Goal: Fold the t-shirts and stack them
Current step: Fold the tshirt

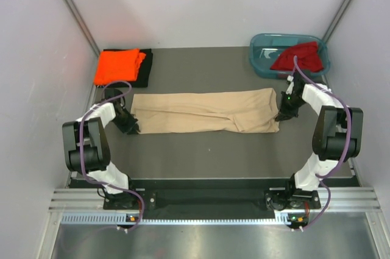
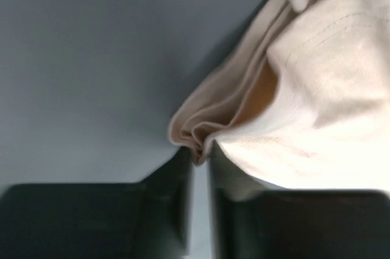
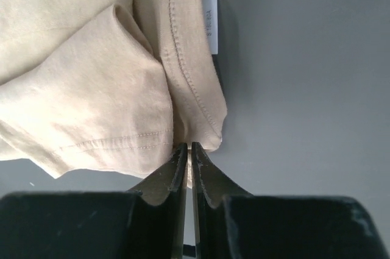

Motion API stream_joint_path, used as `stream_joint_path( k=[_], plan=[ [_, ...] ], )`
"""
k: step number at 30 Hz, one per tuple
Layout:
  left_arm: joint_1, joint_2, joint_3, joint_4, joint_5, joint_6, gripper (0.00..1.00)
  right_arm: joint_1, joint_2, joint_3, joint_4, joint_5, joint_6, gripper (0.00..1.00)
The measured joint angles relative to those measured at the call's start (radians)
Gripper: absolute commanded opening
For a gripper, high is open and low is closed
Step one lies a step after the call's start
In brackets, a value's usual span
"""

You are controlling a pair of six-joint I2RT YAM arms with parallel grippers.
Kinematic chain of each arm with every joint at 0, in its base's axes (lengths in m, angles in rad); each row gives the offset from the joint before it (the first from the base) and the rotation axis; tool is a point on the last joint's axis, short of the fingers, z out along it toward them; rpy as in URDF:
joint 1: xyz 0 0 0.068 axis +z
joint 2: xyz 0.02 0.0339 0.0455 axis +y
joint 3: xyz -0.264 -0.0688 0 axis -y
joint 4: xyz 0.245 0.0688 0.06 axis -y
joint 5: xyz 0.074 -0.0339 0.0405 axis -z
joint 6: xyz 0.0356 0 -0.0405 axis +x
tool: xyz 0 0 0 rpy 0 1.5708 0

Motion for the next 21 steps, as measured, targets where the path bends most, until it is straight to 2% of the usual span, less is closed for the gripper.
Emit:
stream_joint_path(
  k=[2,4,8,11,13,16,19,21],
  plan=[
    [0.002,0.024,0.021,0.004,-0.010,0.017,0.00,0.000,0.000,0.005,-0.001,0.011,-0.003,0.04],
    [0.002,0.042,0.042,-0.003,-0.011,0.036,0.00,0.001,0.000,0.010,-0.004,0.029,-0.012,0.00],
    [0.001,0.053,0.058,-0.009,-0.020,0.058,0.00,0.005,0.000,0.014,-0.011,0.074,-0.027,0.02],
    [0.001,0.049,0.057,-0.006,-0.030,0.072,0.00,0.007,-0.005,0.013,-0.018,0.090,-0.028,0.27],
    [0.001,0.046,0.055,-0.003,-0.036,0.083,0.00,0.009,-0.033,-0.015,-0.010,0.093,-0.035,0.31],
    [0.001,0.038,0.047,0.005,-0.043,0.092,0.00,0.013,-0.110,-0.073,-0.017,0.087,-0.044,0.32],
    [0.001,0.031,0.042,0.006,-0.053,0.097,0.00,0.014,-0.157,-0.090,-0.022,0.064,-0.055,0.25],
    [0.001,0.023,0.033,0.009,-0.061,0.100,0.00,0.014,-0.159,-0.090,-0.015,0.034,-0.063,0.24]
  ],
)
